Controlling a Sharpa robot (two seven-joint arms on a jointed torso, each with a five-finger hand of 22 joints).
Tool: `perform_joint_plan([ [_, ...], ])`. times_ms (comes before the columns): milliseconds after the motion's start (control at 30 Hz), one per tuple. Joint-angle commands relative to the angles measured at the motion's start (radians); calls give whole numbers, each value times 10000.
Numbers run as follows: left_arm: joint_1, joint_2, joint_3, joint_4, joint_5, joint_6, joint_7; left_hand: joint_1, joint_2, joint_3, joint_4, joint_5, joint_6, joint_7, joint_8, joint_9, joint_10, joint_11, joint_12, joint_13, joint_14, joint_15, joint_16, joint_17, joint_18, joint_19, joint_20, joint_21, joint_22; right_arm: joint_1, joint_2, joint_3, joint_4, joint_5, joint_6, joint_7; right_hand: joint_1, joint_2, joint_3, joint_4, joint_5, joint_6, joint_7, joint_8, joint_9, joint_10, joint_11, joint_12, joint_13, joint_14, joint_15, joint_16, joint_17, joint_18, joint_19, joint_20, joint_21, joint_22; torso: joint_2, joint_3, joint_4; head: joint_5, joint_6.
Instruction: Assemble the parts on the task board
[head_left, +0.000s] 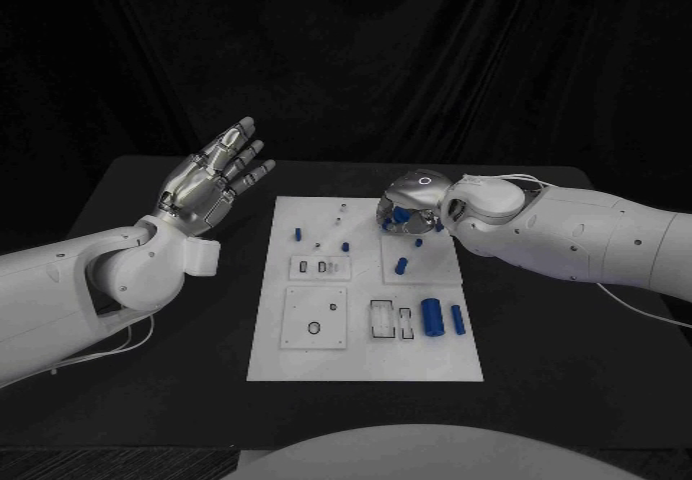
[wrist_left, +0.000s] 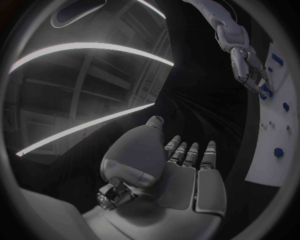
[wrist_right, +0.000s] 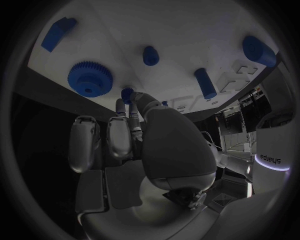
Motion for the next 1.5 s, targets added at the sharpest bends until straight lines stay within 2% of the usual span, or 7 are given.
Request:
perform_joint_plan([
  [33, -14, -9, 9, 8, -14, 126, 515, 105, -14, 60, 20, 35, 21, 19, 49, 14, -7, 44, -9, -7, 14, -14, -37, -10, 171, 3, 87, 19, 15, -16, -50, 6, 108, 110, -671, 181, 116, 38, 69, -18, -90, 145, 36, 100, 103, 104, -4, 60, 26, 39, -83, 25, 14, -123, 10, -71, 57, 106, 1, -1, -8, 3, -13],
  [200, -15, -60, 9, 45, -14, 86, 474, 107, -13, 65, 17, 40, 33, 21, 54, 16, -6, 41, -7, -6, 14, -12, -37, -10, 172, 4, 88, 20, 16, 110, -76, 6, 279, 311, -690, 178, 94, 22, 77, -17, -135, 200, 85, 148, 189, 136, 23, 46, 18, 39, -76, 20, 11, -127, 14, -73, 60, 125, 1, -4, -12, 36, -13],
  [500, -14, -99, 9, 170, -14, 8, 669, 149, -12, 131, -29, 114, 230, 45, 135, 40, 40, 38, 25, 13, 14, 34, -37, -10, 182, 42, 110, 52, 38, 584, 200, 6, 362, 404, -489, 172, 61, 16, 86, 0, -229, 191, 107, 157, 258, 156, 42, 22, 4, 32, -60, 5, -7, -128, 7, -63, 52, 128, 5, -26, -12, 85, 17],
  [700, -12, -99, 10, 207, -13, -72, 703, 160, -21, 142, -41, 128, 258, 45, 150, 42, 48, 36, 31, 16, 14, 41, -37, -10, 183, 39, 111, 49, 35, 788, 500, 7, 191, 415, -259, 148, 55, 10, 94, 2, -256, 164, 109, 146, 278, 146, 46, 1, -7, 22, -54, -14, -35, -130, 6, -59, 52, 134, 62, -51, 52, 73, 97],
  [1033, -9, -60, 11, 235, -14, -301, 773, 135, -93, 122, -35, 121, 218, -29, 148, 30, 39, -44, 27, 11, 14, 5, -37, -10, 162, -20, 55, -3, -2, 854, 837, 8, -194, 417, 29, 76, 37, 12, 128, 14, -342, 67, 102, 100, 328, 152, 57, -43, -29, -17, -38, -75, -122, -120, -28, -45, 16, 103, 157, -62, 176, -92, 19],
  [1400, -11, 69, 10, 96, -13, -247, 700, 129, -98, 122, -29, 123, 206, -28, 147, 27, 31, -34, 22, 8, 14, -19, -37, -10, 160, -26, 27, -8, -5, 855, 1237, 8, -758, 418, 142, -12, 35, 21, 162, 15, -384, 10, 102, 67, 362, 162, 66, -73, -44, -59, -27, -141, -219, -105, -75, -33, -33, 48, 302, -163, 348, -184, 115],
  [1500, -11, 92, 10, 84, -13, -243, 677, 129, -98, 122, -29, 123, 206, -28, 147, 27, 31, -34, 22, 8, 14, -19, -37, -10, 160, -26, 27, -8, -5, 854, 1253, 8, -784, 418, 92, -76, 44, 23, 172, 9, -381, 6, 103, 65, 369, 162, 68, -79, -47, -65, -25, -147, -226, -105, -76, -32, -34, 51, 324, -171, 365, -175, 144],
])
